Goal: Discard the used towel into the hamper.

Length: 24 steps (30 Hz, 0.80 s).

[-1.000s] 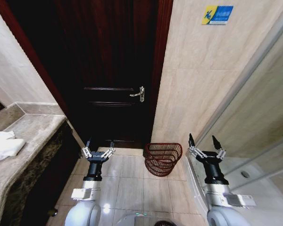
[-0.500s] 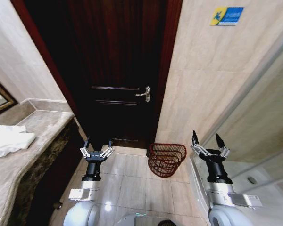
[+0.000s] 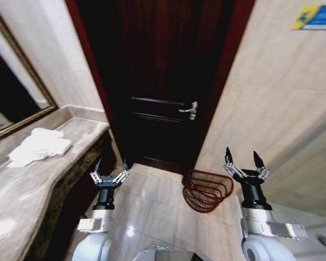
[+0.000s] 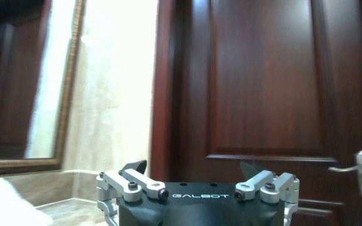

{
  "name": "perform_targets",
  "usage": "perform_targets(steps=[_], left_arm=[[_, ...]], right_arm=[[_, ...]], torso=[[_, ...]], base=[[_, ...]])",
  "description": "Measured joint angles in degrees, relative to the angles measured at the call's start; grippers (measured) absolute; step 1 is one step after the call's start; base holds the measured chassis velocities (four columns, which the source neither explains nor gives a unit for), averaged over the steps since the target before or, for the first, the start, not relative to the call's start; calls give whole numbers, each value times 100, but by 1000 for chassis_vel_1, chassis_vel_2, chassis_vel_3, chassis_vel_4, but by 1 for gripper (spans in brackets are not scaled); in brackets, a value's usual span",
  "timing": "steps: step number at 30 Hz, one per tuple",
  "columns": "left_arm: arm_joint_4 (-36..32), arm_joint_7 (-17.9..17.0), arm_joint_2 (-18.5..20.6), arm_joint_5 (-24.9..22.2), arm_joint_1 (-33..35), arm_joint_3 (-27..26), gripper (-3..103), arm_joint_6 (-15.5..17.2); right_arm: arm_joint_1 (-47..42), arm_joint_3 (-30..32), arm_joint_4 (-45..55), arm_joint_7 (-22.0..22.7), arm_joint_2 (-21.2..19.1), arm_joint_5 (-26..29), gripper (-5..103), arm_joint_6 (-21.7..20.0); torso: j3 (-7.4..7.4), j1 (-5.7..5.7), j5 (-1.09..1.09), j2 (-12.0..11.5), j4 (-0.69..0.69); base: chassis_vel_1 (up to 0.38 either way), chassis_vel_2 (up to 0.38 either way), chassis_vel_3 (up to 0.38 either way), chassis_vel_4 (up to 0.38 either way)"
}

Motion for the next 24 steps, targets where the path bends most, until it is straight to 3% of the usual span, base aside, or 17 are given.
perform_targets(steps=[24], left_arm=[[-18, 6, 0, 36, 7, 87, 97, -50]], right_arm=[[-4, -7, 125, -124, -68, 136, 100, -33]], torso=[[0, 0, 0, -1, 0]], base=[[124, 125, 125, 127]])
